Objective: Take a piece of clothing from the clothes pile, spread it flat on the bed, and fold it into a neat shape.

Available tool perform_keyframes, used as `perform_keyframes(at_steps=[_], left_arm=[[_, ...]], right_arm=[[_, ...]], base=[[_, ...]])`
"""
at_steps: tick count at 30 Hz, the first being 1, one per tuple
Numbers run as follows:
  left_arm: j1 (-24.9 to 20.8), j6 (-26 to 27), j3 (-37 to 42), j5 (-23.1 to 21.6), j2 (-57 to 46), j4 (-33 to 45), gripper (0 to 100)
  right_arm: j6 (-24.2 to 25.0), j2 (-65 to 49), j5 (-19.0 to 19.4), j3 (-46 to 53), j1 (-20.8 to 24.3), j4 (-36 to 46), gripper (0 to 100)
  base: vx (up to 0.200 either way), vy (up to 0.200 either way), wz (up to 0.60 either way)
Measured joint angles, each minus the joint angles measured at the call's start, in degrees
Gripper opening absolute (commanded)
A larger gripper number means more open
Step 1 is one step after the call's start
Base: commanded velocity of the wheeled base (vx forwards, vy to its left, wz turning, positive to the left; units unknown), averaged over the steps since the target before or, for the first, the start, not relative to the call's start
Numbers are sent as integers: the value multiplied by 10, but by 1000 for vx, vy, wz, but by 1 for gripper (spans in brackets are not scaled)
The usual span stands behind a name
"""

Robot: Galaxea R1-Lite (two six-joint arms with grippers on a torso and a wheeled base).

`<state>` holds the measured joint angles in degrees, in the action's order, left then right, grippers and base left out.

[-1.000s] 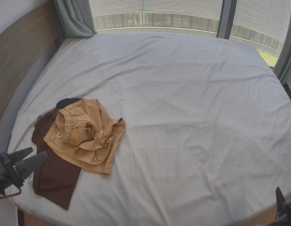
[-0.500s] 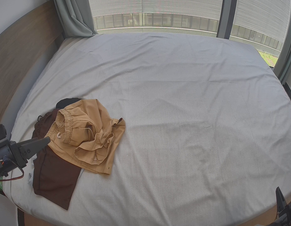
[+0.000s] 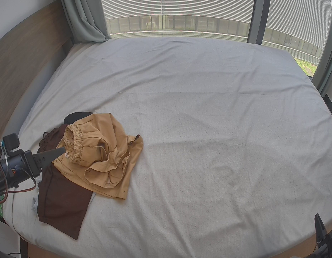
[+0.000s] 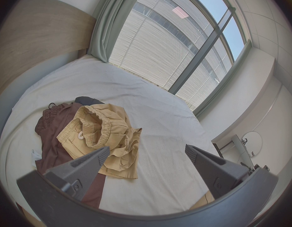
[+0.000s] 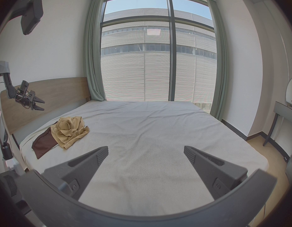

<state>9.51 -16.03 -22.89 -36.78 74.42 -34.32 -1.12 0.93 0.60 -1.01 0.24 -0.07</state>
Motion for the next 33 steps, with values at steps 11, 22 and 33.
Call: perform_keyframes(at_steps=[11,22,33], left_arm=[[1,15,-37,0,93,-40,100],[4,41,-93,-1,173,-52,100],[4,70,-137,-2,247,-57,100]], right_arm=[[0,0,0,0,0,0,100],[0,0,0,0,0,0,100],[0,0,0,0,0,0,100]], base=[[0,0,0],[0,0,0],[0,0,0]])
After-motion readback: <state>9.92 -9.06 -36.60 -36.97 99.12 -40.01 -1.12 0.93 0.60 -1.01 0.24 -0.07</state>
